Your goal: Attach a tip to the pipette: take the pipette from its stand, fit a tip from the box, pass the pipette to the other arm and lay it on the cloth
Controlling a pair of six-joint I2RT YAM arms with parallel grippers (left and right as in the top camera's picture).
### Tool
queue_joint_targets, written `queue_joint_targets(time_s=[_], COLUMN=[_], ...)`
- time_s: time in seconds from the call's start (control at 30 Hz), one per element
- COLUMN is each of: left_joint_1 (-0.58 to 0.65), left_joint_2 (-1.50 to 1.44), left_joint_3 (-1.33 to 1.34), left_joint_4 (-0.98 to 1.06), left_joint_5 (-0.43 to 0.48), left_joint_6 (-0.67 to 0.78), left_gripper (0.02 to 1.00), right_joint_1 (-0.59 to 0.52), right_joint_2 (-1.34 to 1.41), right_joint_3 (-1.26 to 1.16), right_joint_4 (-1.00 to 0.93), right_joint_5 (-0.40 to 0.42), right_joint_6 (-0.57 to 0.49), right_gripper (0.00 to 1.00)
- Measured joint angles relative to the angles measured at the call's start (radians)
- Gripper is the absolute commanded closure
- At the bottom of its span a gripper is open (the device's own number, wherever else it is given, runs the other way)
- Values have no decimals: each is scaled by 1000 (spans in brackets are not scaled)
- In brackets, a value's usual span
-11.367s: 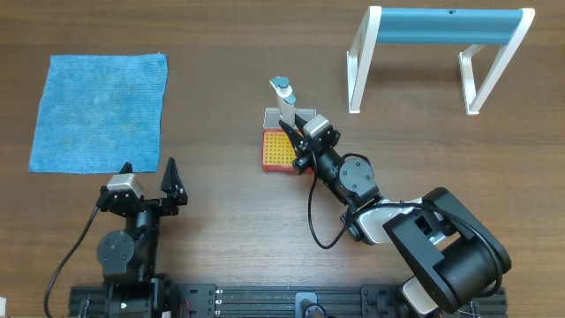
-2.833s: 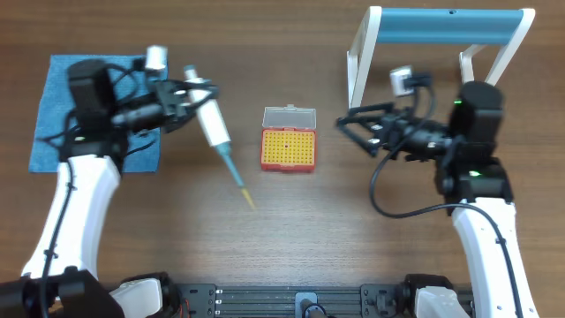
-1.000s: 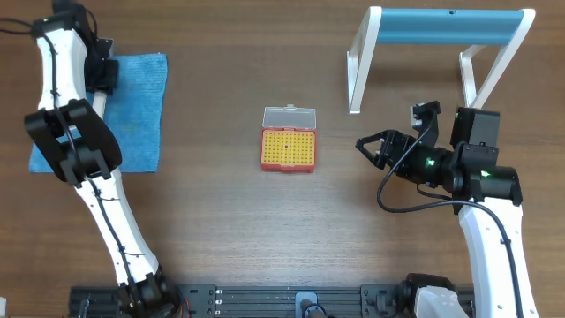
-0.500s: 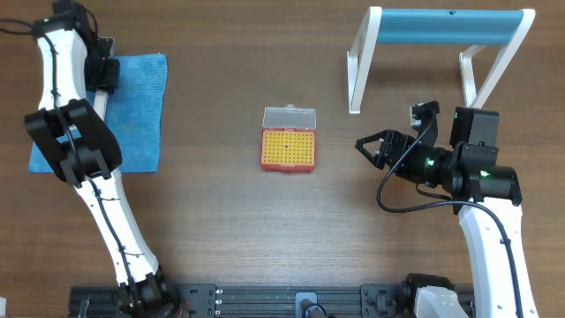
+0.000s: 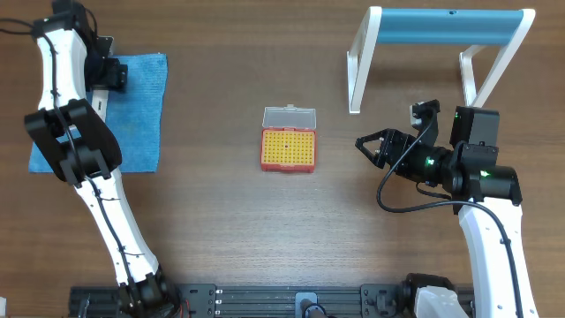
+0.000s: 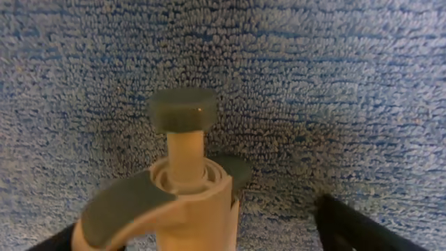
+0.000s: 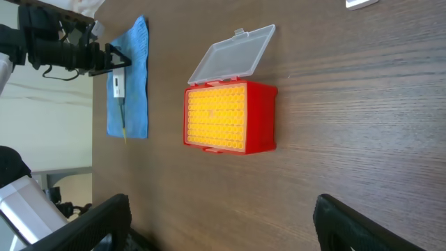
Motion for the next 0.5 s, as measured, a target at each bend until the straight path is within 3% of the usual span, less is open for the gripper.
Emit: queue_joint_targets(time_s=[0.3,0.5], left_joint_1=[0,0], left_joint_2=[-4,-109], left_joint_3=[87,263], left_joint_4=[-181,-367], left_joint_5=[-125,-110], left_joint_6=[-87,-157], left_gripper=[134,132], right_joint_1=[0,0], right_joint_2=[-1,-45], right_joint_3=[0,3], right_joint_4=[71,124], right_joint_5=[4,57], right_joint_6=[30,36], right_gripper=[150,148])
